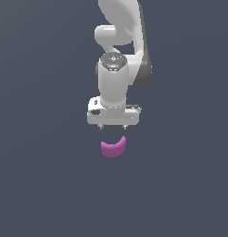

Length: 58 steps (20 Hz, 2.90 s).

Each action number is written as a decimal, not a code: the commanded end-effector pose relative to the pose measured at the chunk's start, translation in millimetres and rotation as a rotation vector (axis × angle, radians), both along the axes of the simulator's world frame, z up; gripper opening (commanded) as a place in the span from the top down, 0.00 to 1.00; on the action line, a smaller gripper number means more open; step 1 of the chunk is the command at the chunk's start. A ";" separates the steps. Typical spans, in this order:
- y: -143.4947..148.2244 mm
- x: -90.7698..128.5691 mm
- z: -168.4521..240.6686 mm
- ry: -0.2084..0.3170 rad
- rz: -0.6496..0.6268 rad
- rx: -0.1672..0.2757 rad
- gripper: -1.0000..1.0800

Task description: Pick up the object and move it to a goal position.

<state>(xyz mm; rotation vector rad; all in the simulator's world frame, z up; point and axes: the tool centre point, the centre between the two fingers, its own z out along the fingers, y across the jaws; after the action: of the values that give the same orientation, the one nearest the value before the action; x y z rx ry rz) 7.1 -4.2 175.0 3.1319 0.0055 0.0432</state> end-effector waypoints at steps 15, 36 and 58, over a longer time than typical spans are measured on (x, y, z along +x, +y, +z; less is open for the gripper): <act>14.1 3.8 3.3 -0.011 0.050 0.011 0.19; 1.1 23.2 -15.9 0.008 0.478 -0.011 0.19; -19.8 47.5 -42.8 0.026 1.056 -0.021 0.19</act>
<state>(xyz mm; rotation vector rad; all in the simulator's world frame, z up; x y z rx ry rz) 53.0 -22.4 134.1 2.7302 1.5250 0.0066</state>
